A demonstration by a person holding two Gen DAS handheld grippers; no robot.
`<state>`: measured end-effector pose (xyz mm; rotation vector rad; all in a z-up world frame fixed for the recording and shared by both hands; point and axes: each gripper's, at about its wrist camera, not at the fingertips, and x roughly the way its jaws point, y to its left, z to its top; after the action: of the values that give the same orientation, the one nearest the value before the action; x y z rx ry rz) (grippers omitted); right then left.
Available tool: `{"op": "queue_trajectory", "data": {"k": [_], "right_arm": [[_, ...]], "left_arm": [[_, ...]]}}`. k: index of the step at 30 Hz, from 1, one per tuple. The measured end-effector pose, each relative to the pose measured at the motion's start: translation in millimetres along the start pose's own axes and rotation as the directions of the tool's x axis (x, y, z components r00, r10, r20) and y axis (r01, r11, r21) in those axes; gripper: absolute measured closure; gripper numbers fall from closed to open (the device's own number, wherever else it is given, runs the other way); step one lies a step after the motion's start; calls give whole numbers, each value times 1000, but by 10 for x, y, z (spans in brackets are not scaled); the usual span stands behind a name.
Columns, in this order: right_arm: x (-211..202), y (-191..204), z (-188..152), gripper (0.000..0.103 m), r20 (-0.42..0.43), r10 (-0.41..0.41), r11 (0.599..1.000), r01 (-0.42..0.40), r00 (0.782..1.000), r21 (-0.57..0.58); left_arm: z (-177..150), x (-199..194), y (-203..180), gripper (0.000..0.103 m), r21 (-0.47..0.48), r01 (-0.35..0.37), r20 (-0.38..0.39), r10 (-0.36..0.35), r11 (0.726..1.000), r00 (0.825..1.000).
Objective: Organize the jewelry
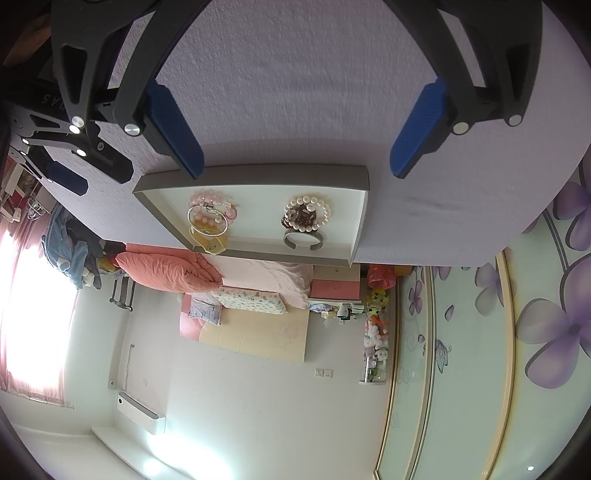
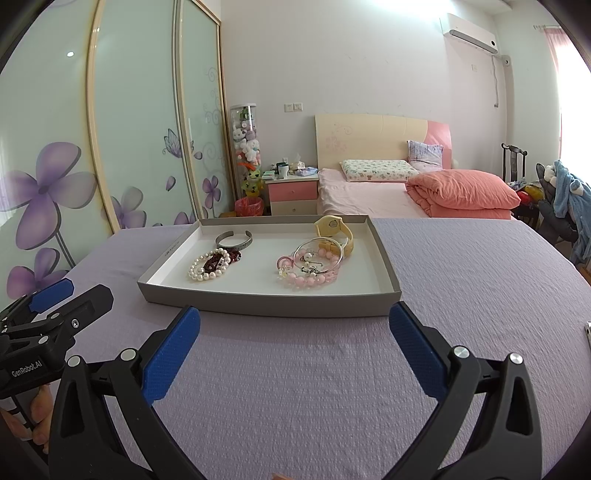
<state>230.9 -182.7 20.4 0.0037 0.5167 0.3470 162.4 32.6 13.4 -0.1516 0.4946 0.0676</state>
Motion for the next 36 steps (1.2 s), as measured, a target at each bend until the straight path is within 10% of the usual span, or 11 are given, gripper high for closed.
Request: {"op": "queue_trajectory", "data": {"k": [36], "right_arm": [[-2, -7, -2, 1, 0, 0, 1000, 0, 1000, 1]], "left_arm": [[-17, 88, -16, 2, -2, -16, -20, 16, 1000, 1000]]}}
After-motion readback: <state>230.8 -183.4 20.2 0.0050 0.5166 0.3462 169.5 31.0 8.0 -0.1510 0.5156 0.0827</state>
